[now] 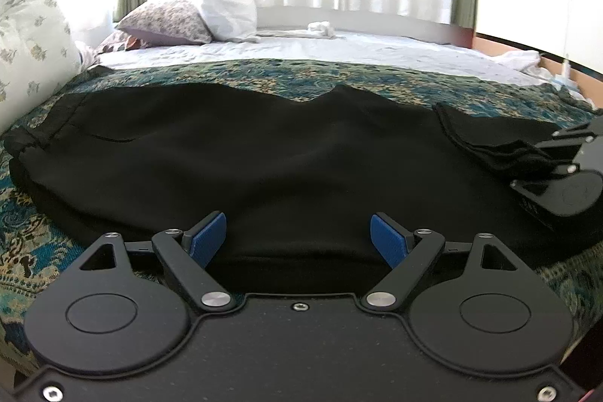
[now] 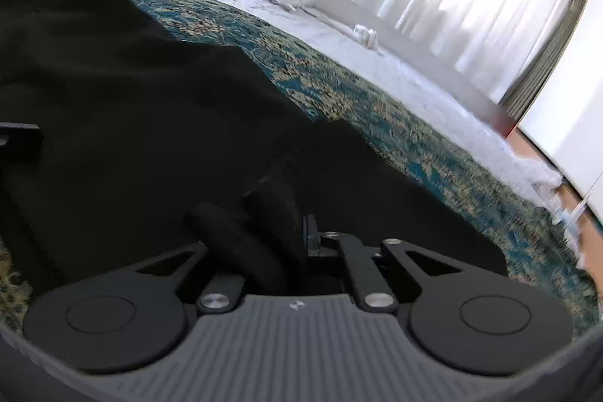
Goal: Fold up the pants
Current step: 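Close the right gripper on the folded edge of the black pants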
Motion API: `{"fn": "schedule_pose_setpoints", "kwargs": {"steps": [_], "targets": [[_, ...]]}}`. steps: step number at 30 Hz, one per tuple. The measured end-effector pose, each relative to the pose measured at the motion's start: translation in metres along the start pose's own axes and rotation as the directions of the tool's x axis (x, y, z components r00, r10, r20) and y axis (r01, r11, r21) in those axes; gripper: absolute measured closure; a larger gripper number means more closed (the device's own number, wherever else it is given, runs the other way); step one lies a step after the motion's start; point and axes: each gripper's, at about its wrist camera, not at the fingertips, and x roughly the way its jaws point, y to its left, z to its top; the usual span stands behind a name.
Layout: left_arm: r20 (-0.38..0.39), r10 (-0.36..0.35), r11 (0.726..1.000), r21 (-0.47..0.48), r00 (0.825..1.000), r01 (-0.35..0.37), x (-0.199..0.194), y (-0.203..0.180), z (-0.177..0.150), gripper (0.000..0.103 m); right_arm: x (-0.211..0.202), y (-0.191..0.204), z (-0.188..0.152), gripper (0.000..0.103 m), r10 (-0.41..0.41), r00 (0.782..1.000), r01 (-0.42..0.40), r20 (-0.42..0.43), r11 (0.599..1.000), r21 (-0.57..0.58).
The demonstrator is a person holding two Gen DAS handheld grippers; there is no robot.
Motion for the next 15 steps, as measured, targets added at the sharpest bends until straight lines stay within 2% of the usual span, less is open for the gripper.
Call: {"fn": "schedule_pose_setpoints", "kwargs": {"steps": [3, 7, 10, 15], "targets": [[0.005, -0.016, 1.000, 0.000, 1.000, 0.016, -0.005, 0.004, 0.000, 0.022, -0.001, -0.004, 0.002, 0.097, 0.012, 1.000, -0.013, 0.011, 0.999, 0.044], [0.031, -0.050, 0.998, -0.036, 0.998, 0.051, -0.020, 0.014, 0.003, 0.022, -0.003, 0.010, 0.006, 0.097, 0.006, 0.999, -0.009, 0.044, 0.998, 0.064], [0.050, -0.043, 0.999, -0.032, 0.998, 0.045, -0.030, 0.022, 0.007, 0.022, 0.000, 0.022, 0.013, 0.098, 0.052, 0.996, -0.059, 0.079, 0.994, 0.087], [0.060, -0.021, 0.999, -0.030, 0.998, 0.023, -0.037, 0.036, 0.012, 0.022, 0.000, 0.052, 0.023, 0.098, 0.099, 0.988, -0.103, 0.115, 0.994, 0.031]]}}
